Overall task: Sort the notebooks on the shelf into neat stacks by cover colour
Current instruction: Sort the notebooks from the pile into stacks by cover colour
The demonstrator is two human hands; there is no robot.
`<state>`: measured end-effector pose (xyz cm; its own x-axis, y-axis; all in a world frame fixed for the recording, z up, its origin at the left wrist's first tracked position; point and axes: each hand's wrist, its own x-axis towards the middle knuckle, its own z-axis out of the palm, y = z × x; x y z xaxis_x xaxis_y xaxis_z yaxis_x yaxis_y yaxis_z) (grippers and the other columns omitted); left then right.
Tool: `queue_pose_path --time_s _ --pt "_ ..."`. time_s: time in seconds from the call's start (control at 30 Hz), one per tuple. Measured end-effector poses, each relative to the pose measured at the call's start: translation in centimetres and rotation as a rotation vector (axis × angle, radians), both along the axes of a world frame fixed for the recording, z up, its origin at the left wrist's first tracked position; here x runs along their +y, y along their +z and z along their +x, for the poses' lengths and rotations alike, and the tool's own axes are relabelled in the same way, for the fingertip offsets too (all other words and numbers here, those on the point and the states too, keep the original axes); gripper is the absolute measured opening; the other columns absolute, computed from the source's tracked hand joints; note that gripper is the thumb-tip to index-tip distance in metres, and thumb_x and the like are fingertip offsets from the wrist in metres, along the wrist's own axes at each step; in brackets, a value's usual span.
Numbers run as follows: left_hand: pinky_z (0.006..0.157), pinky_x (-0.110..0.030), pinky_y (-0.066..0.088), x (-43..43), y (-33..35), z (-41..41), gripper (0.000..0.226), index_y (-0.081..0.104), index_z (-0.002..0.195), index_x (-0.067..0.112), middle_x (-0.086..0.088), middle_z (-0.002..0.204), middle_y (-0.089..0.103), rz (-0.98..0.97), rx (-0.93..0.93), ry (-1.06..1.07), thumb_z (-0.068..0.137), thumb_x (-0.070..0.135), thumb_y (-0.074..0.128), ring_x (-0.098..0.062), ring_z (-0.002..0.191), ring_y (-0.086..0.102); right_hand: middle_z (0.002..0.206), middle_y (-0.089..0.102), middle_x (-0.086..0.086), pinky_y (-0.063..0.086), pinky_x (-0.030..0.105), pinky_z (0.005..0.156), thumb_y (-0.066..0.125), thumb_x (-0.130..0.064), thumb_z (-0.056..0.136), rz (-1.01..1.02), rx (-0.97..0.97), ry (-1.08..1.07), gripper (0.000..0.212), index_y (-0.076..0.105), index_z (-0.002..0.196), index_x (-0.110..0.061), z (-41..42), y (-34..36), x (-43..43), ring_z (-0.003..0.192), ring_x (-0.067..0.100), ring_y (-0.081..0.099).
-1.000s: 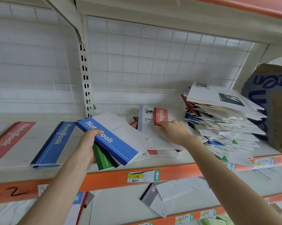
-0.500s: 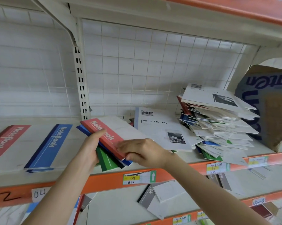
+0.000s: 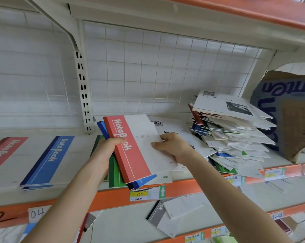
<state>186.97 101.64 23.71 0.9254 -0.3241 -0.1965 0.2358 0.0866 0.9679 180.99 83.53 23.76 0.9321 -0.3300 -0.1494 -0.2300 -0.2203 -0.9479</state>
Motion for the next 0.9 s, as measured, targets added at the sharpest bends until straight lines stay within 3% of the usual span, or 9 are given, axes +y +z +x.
queue_pose_path --time_s 0.23,0.37,0.43,0.5,0.57,0.67,0.77,0.9 --pt "0.064 -0.031 0.046 -1.5 -0.5 0.3 0.011 0.064 0.091 0.006 -0.010 0.087 0.069 -0.005 0.008 -0.123 0.092 0.005 0.053 -0.021 0.079 0.065 0.073 0.063 0.008 0.054 0.030 0.055 0.065 -0.003 0.085 0.057 -0.045 -0.230 0.009 0.061 0.092 0.000 -0.7 -0.1 -2.1 0.059 0.019 0.060" --pt "0.062 -0.031 0.046 -2.0 -1.8 0.4 0.018 0.062 0.105 0.008 -0.010 0.093 0.066 0.101 0.006 -0.128 0.091 0.001 0.054 -0.021 0.083 0.061 0.071 0.055 0.011 0.042 0.020 0.039 0.065 -0.008 0.085 -0.096 -0.015 -0.367 0.008 0.060 0.089 -0.003 -0.9 -0.3 -4.1 0.053 0.021 0.052" --pt "0.064 -0.032 0.048 -2.2 -2.3 0.2 0.009 0.059 0.093 0.010 -0.008 0.093 0.063 0.184 -0.003 -0.126 0.090 0.003 0.055 -0.019 0.083 0.058 0.075 0.050 0.014 0.042 0.024 0.045 0.064 -0.007 0.085 -0.136 0.004 -0.387 0.008 0.055 0.085 -0.005 -1.0 -0.6 -4.9 0.059 0.023 0.049" --pt "0.067 -0.034 0.051 -2.4 -2.3 -0.2 0.012 0.059 0.083 0.008 -0.010 0.086 0.064 0.196 0.036 -0.191 0.092 0.005 0.053 -0.019 0.078 0.060 0.080 0.053 0.015 0.049 0.038 0.060 0.062 -0.003 0.085 -0.100 -0.022 -0.384 0.006 0.056 0.083 -0.004 -1.3 -0.6 -5.1 0.068 0.026 0.052" --pt "0.061 -0.034 0.051 -2.7 -2.1 -0.6 0.011 0.059 0.089 0.006 -0.012 0.084 0.066 0.143 0.099 -0.251 0.095 0.010 0.051 -0.021 0.076 0.064 0.086 0.059 0.015 0.052 0.045 0.071 0.059 0.001 0.087 -0.053 -0.073 -0.361 0.010 0.059 0.078 -0.005 -1.6 -0.3 -5.0 0.069 0.027 0.057" --pt "0.059 -0.034 0.045 -3.0 -2.0 -0.9 0.024 0.053 0.086 0.010 -0.011 0.084 0.061 0.054 0.180 -0.216 0.100 0.023 0.040 -0.022 0.076 0.059 0.084 0.063 0.014 0.055 0.036 0.062 0.056 0.005 0.088 0.080 -0.156 -0.314 0.018 0.057 0.079 -0.010 -2.2 0.2 -4.8 0.064 0.022 0.060" --pt "0.061 -0.035 0.044 -3.2 -2.3 -0.3 0.035 0.055 0.094 0.007 -0.015 0.088 0.062 -0.009 0.260 -0.189 0.102 0.031 0.032 -0.025 0.079 0.059 0.080 0.064 0.010 0.057 0.029 0.053 0.055 0.005 0.089 0.156 -0.201 -0.284 0.011 0.055 0.088 -0.006 -3.0 0.9 -4.9 0.059 0.018 0.064" --pt "0.061 -0.035 0.051 -3.6 -2.4 0.1 0.019 0.058 0.095 0.005 -0.014 0.085 0.065 0.040 0.234 -0.245 0.098 0.018 0.045 -0.025 0.074 0.063 0.079 0.064 0.009 0.056 0.029 0.055 0.054 0.005 0.089 0.131 -0.286 -0.275 0.014 0.056 0.085 -0.008 -4.1 2.4 -4.8 0.059 0.017 0.064"
